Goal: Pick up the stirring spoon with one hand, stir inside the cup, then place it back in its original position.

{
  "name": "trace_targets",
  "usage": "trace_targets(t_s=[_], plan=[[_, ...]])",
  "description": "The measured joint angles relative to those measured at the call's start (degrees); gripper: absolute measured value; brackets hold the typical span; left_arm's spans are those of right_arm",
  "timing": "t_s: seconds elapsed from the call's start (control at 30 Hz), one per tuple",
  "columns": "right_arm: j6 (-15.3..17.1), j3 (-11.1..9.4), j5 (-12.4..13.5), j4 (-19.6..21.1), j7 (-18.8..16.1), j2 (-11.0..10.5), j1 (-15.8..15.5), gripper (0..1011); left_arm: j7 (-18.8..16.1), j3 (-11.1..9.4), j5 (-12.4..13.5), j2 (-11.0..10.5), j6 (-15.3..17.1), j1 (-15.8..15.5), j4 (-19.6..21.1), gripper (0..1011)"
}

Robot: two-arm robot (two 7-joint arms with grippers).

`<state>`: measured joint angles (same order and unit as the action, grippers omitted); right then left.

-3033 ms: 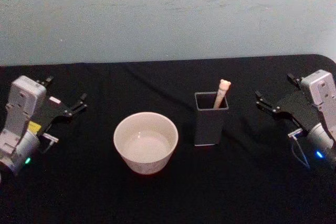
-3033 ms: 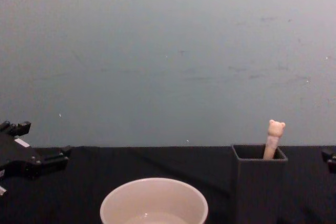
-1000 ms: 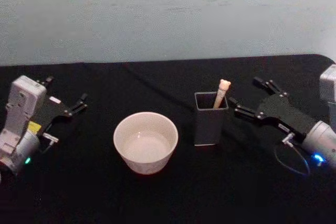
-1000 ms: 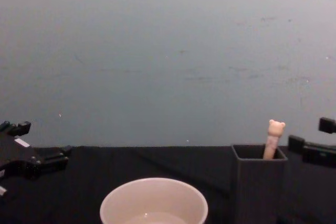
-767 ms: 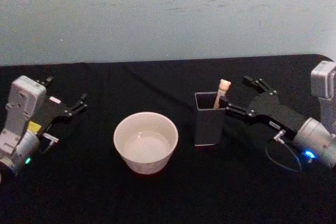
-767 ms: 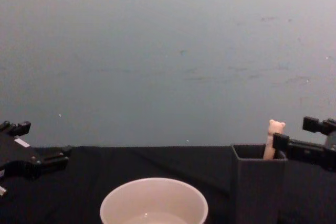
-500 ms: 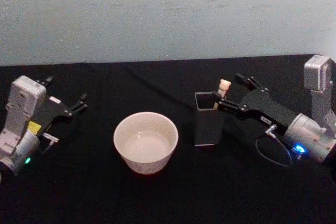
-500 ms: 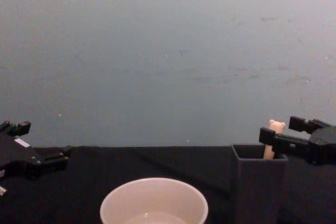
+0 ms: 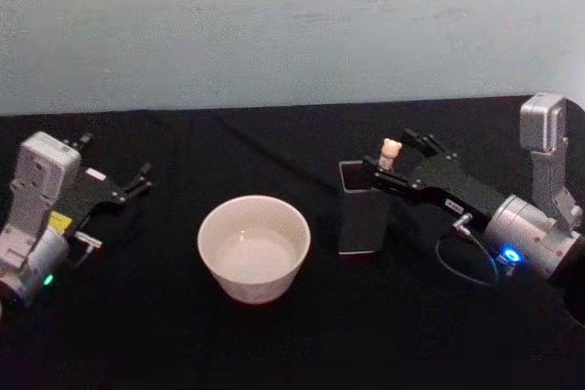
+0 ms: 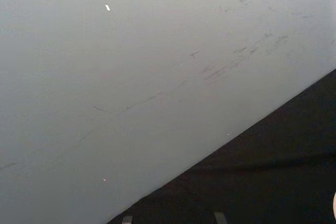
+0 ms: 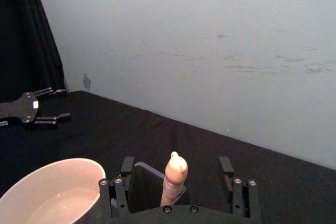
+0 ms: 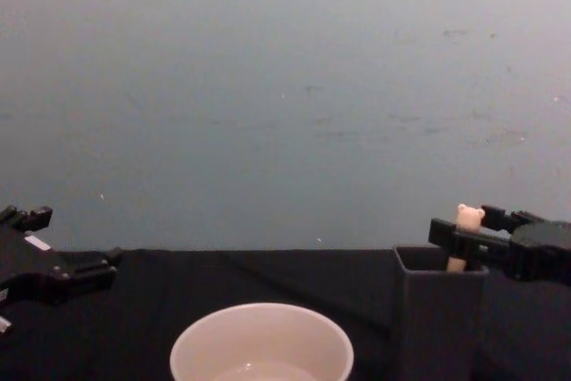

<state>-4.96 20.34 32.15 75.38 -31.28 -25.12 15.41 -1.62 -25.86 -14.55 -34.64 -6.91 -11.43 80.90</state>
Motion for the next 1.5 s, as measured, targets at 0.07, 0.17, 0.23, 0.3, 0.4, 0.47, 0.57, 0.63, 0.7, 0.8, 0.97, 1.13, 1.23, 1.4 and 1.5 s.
trace_targets(t_s=[0.07, 0.17, 0.23, 0.3, 0.4, 0.47, 0.57, 0.63, 0.7, 0.8, 0.97, 1.13, 1.23, 1.4, 1.5], plan=[[0.2, -0.1, 0.0, -0.1, 0.0, 0.1, 0.1, 1003, 0.0, 0.0, 0.0, 0.0, 0.0, 0.0, 0.0, 1001], [0.5, -0.2, -0.1, -0.1, 0.1, 0.2, 0.1, 1003, 0.0, 0.0, 0.0, 0.0, 0.0, 0.0, 0.0, 1001], [0.5, -0.2, -0.1, -0.1, 0.1, 0.2, 0.1, 1003, 0.0, 0.0, 0.0, 0.0, 0.0, 0.0, 0.0, 1002], [0.5, -0.2, -0.1, -0.1, 0.1, 0.2, 0.1, 1003, 0.0, 0.0, 0.0, 0.0, 0.0, 0.0, 0.0, 1001], [0.4, -0.2, -0.1, -0.1, 0.2, 0.2, 0.1, 1003, 0.0, 0.0, 0.0, 0.0, 0.0, 0.0, 0.0, 1002], [0.4, -0.2, -0.1, -0.1, 0.2, 0.2, 0.1, 1003, 0.0, 0.0, 0.0, 0.0, 0.0, 0.0, 0.0, 1001], [0.4, -0.2, -0.1, -0.1, 0.2, 0.2, 0.1, 993, 0.0, 0.0, 0.0, 0.0, 0.0, 0.0, 0.0, 1001], [0.4, -0.2, -0.1, -0.1, 0.2, 0.2, 0.1, 942, 0.0, 0.0, 0.0, 0.0, 0.0, 0.0, 0.0, 1002], [0.4, -0.2, -0.1, -0.1, 0.2, 0.2, 0.1, 917, 0.0, 0.0, 0.0, 0.0, 0.0, 0.0, 0.0, 1001], [0.4, -0.1, -0.1, -0.1, 0.2, 0.2, 0.1, 839, 0.0, 0.0, 0.0, 0.0, 0.0, 0.0, 0.0, 1001], [0.4, -0.1, -0.1, -0.1, 0.2, 0.2, 0.1, 678, 0.0, 0.0, 0.0, 0.0, 0.0, 0.0, 0.0, 1001], [0.3, -0.1, -0.1, -0.1, 0.2, 0.2, 0.1, 547, 0.0, 0.0, 0.0, 0.0, 0.0, 0.0, 0.0, 1001], [0.3, -0.1, -0.1, -0.1, 0.2, 0.2, 0.1, 425, 0.0, 0.0, 0.0, 0.0, 0.0, 0.0, 0.0, 1001], [0.3, -0.1, -0.1, -0.1, 0.2, 0.2, 0.1, 270, 0.0, 0.0, 0.0, 0.0, 0.0, 0.0, 0.0, 1001], [0.3, -0.1, -0.1, -0.1, 0.2, 0.2, 0.1, 216, 0.0, 0.0, 0.0, 0.0, 0.0, 0.0, 0.0, 1001]])
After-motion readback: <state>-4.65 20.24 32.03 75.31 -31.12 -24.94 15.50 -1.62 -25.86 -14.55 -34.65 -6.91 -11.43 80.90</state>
